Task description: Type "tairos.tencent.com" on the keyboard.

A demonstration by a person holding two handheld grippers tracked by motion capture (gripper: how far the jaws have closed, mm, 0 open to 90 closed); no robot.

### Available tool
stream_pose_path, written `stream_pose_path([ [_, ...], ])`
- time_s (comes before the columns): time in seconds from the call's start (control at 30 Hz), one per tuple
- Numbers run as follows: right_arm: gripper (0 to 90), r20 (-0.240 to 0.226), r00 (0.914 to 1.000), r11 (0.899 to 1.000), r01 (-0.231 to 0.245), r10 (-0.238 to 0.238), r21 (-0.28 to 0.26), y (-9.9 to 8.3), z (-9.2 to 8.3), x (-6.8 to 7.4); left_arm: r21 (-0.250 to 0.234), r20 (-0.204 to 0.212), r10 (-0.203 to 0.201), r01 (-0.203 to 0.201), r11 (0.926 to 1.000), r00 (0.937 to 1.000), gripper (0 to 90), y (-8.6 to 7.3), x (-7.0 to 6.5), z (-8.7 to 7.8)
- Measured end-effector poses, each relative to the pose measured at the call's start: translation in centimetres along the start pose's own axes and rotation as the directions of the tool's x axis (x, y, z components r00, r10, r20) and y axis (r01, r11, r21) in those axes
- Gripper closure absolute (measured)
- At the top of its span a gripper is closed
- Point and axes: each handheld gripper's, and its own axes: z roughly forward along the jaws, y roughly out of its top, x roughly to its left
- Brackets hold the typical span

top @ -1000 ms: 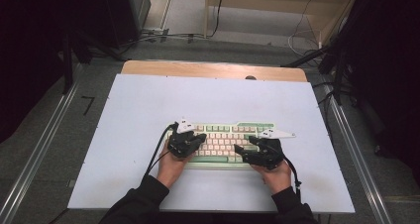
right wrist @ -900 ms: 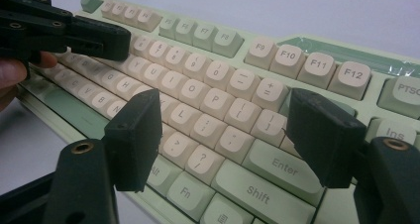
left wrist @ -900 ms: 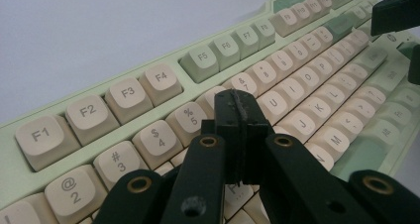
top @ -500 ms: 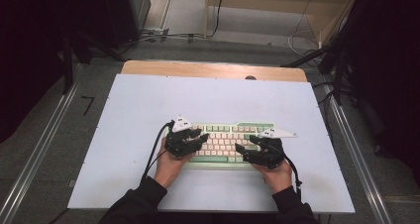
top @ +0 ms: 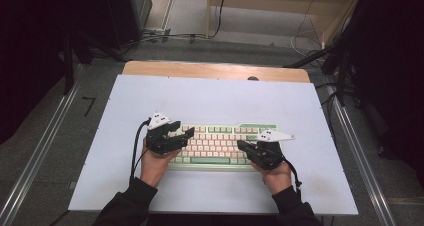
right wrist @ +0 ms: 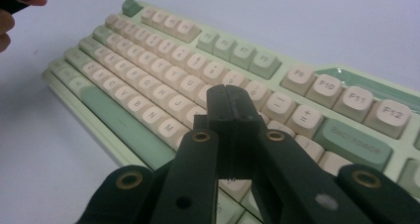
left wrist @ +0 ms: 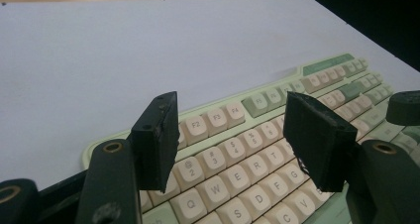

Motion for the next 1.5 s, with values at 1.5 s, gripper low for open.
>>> stream_pose_path([
  [1.5,87.7,-0.031,0.9992,0.988,0.028,-0.023,0.151,-0.6,2.1,0.3,0.013,-0.012,-0.015,0.015,0.9998,0.9998,39.2,-0.7,0.4,-0.4],
])
